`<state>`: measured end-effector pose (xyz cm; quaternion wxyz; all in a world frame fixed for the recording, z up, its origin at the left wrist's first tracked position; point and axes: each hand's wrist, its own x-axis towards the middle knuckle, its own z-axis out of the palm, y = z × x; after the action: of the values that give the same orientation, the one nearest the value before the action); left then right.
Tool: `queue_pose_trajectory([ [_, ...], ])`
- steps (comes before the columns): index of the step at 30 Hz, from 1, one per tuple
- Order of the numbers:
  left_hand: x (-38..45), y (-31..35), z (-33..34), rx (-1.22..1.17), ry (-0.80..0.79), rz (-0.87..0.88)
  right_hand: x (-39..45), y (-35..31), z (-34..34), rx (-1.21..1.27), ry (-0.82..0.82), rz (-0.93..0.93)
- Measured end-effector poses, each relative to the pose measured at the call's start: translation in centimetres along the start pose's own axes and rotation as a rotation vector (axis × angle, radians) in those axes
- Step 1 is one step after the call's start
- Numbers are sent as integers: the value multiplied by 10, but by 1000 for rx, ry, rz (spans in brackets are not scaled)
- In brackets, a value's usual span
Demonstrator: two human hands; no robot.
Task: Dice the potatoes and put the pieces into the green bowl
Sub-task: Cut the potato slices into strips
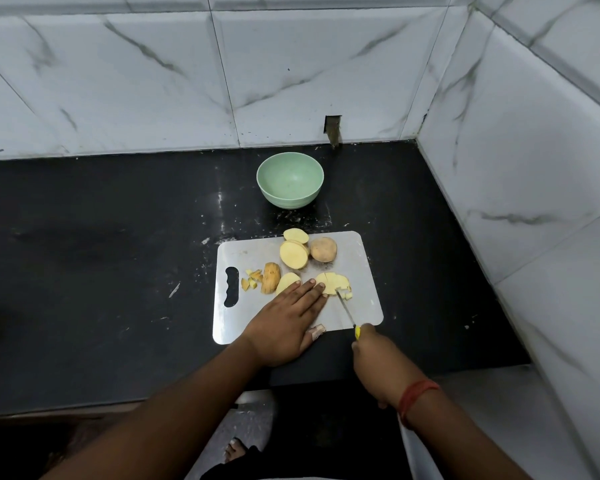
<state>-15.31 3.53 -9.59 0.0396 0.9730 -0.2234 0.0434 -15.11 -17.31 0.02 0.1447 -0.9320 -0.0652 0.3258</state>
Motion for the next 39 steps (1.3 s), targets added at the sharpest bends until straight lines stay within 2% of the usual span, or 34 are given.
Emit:
queue_pose_trajectory([
  [5,-4,4,-5,7,80,7,12,-25,-21,20,-13,19],
  [11,-4,4,-7,8,74,-14,25,-40,-18,-7,-22,31],
  [17,-3,3,-6,23,72,9,32,-41,-17,-4,-69,45],
  [21,-2,1,-3,-3,58,3,38,-42,-15,-109,-103,47],
  [25,-1,1,-2,-14,49,-7,37,-40,-20,-28,-73,-40],
  [33,2,1,3,-4,59,-8,28,-34,-15,-66,-115,18],
  [39,2,1,4,6,66,-8,22,-23,-12,-19,-106,-23],
])
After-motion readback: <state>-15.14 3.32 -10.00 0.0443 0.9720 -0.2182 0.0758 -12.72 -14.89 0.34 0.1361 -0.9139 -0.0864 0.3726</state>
